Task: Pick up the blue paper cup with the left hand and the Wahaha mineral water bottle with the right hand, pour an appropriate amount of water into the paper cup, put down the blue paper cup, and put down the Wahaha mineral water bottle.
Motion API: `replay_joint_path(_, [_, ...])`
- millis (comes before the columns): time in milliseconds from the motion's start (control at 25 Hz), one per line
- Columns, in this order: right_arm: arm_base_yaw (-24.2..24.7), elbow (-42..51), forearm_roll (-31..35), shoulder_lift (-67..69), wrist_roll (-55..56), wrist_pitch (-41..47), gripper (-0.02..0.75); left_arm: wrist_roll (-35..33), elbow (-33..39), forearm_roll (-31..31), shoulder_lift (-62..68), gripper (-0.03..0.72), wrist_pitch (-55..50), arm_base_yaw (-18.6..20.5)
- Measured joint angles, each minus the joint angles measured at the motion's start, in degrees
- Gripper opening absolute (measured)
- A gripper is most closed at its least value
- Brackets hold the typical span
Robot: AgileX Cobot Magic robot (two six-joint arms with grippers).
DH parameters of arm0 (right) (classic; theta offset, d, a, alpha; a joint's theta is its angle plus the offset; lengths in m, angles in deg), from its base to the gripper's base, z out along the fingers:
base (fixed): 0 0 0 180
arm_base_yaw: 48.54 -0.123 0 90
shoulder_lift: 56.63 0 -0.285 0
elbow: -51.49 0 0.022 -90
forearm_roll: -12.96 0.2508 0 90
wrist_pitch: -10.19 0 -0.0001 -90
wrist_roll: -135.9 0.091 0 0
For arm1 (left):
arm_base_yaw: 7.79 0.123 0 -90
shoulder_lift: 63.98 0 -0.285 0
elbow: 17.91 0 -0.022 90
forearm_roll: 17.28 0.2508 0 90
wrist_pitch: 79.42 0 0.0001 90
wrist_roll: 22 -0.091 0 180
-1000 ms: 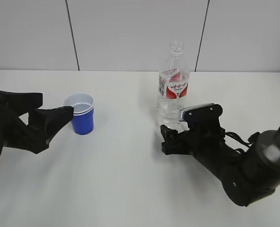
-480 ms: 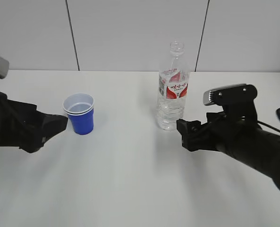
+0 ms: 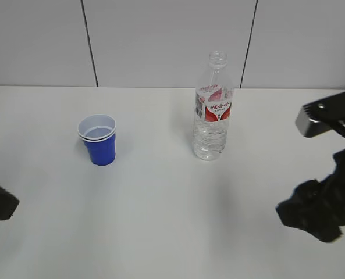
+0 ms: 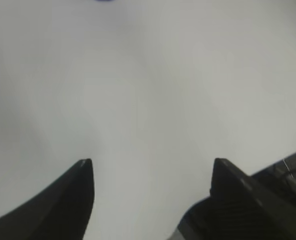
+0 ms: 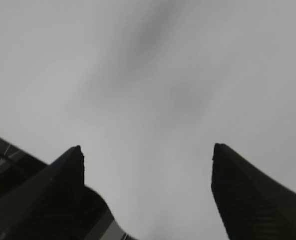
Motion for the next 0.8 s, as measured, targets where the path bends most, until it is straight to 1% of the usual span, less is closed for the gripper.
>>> replay_joint_path(80, [0.0, -1.0, -1.5, -4.1, 0.7, 9.0, 0.591, 0.0, 0.0, -0.7, -2.0, 0.524, -4.5, 0.0])
replay_joint_path(160, [0.0, -1.2, -2.8, -8.9, 1.0, 14.4, 0.590, 0.0, 0.0, -1.0, -4.3, 0.507, -8.9, 0.0])
replay_joint_path(440, [0.0, -1.2, -8.3, -28.3, 1.3, 28.2, 0.590, 0.0, 0.0, -1.9, -16.3, 0.498, -19.1, -0.1])
replay_joint_path(560, [0.0, -1.2, -12.1, -38.3, 1.3, 32.2, 0.589, 0.0, 1.4, -1.9, -23.2, 0.498, -22.1, -0.1])
replay_joint_path(800, [0.0, -1.2, -13.2, -56.1, 2.6, 34.3, 0.589, -0.1, 6.0, -1.2, -36.8, 0.498, -23.2, -0.1])
